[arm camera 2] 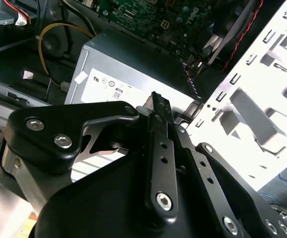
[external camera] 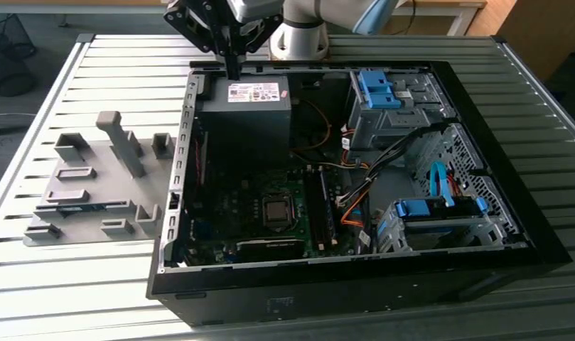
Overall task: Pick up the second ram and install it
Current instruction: 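Reach for the second ram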
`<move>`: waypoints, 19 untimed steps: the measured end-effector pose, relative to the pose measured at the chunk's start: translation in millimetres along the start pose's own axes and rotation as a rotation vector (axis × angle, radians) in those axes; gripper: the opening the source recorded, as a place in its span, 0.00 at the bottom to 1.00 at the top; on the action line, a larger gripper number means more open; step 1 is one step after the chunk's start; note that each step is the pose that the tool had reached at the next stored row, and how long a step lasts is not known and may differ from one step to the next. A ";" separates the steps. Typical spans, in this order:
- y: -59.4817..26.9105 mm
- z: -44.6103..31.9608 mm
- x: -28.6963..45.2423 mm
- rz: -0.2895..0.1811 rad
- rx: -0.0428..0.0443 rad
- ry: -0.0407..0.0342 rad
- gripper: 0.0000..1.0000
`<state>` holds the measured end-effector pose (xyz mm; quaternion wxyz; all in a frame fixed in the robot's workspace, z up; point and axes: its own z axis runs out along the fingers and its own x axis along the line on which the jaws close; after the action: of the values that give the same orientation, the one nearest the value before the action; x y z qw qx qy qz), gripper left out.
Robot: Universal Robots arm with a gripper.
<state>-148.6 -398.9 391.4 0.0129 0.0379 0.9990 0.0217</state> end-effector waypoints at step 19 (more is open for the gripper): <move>-1.0 0.3 12.6 0.000 -0.0001 0.0000 0.11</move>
<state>-161.3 -398.9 390.8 0.0129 0.0379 0.9990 0.0217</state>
